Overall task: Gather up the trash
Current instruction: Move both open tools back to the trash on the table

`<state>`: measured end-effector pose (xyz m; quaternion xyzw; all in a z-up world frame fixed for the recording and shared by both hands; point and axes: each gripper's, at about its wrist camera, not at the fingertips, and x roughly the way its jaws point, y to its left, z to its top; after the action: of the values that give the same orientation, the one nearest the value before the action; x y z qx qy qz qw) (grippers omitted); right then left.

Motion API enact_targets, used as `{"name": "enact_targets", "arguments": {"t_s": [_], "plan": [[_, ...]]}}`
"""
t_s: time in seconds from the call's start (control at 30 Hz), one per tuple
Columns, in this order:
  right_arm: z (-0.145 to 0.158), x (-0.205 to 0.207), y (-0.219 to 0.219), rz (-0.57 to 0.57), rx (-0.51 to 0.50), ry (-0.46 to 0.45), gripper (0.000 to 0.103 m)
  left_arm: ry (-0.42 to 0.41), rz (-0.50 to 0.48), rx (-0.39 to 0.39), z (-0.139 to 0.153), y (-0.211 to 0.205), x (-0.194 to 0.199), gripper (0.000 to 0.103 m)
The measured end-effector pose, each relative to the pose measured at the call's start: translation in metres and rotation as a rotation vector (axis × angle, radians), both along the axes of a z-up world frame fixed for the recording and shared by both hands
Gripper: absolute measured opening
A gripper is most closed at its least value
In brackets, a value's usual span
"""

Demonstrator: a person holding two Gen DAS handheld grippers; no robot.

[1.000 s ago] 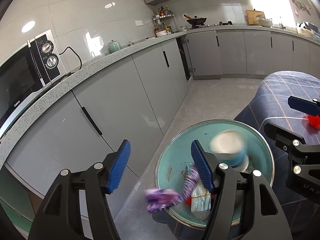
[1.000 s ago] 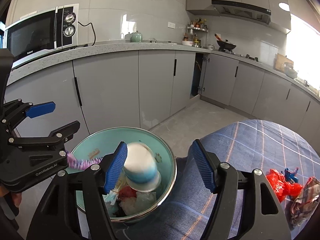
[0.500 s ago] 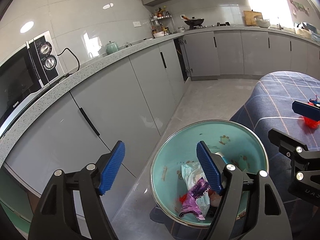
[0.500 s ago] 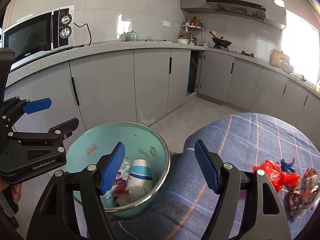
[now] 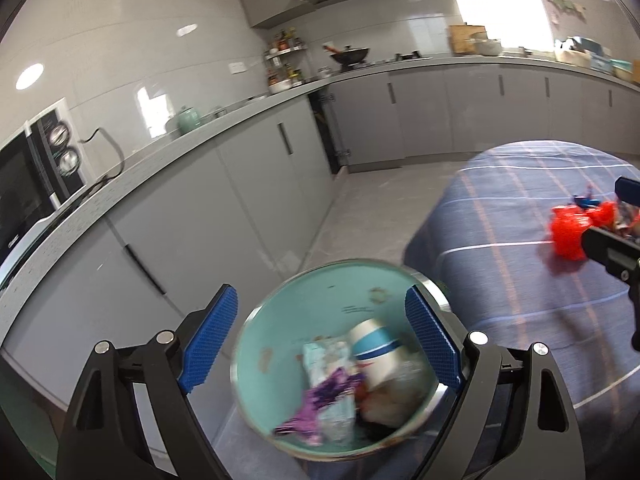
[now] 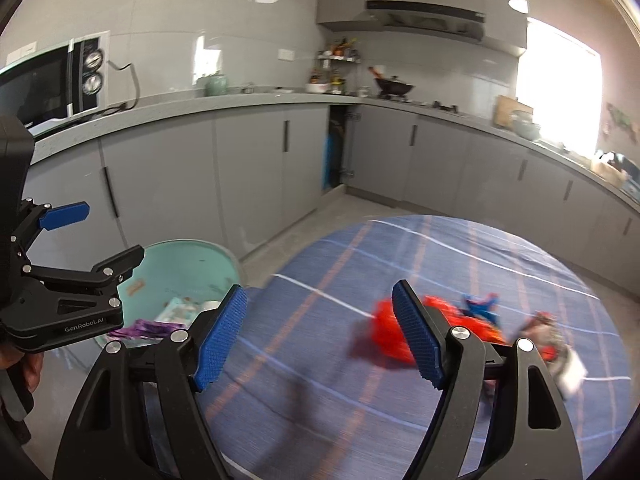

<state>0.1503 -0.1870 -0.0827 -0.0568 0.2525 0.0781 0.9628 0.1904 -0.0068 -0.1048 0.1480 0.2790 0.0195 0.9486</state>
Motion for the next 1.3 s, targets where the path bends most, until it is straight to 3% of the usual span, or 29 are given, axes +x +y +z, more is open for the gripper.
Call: {"name": "enact_targets", "arguments": {"t_s": [0.4,0.6,0.87,1.27,1.3], "plan": [[-0.008,-0.036,-0.115,-0.281,0.03,0.01,0.076,0.015,-0.193,-0.01,-0.002,-0.104,0.007,0.088],[-0.018,-0.038,-0.145,-0.36,0.055,0.031,0.079,0.017,-0.265,-0.009,-0.002,-0.147,0.014,0.091],[-0.03,-0.02,-0.163,-0.398,0.062,0.091,0.079,0.062,-0.354,0.027,-0.021,-0.197,0.035,0.092],[-0.051,0.014,-0.165,-0.348,0.078,0.238,0.079,0.187,-0.387,0.013,-0.051,-0.204,0.051,0.091],[-0.055,0.018,-0.164,-0.342,0.075,0.264,0.078,0.194,-0.389,0.015,-0.053,-0.204,0.051,0.087]]}}
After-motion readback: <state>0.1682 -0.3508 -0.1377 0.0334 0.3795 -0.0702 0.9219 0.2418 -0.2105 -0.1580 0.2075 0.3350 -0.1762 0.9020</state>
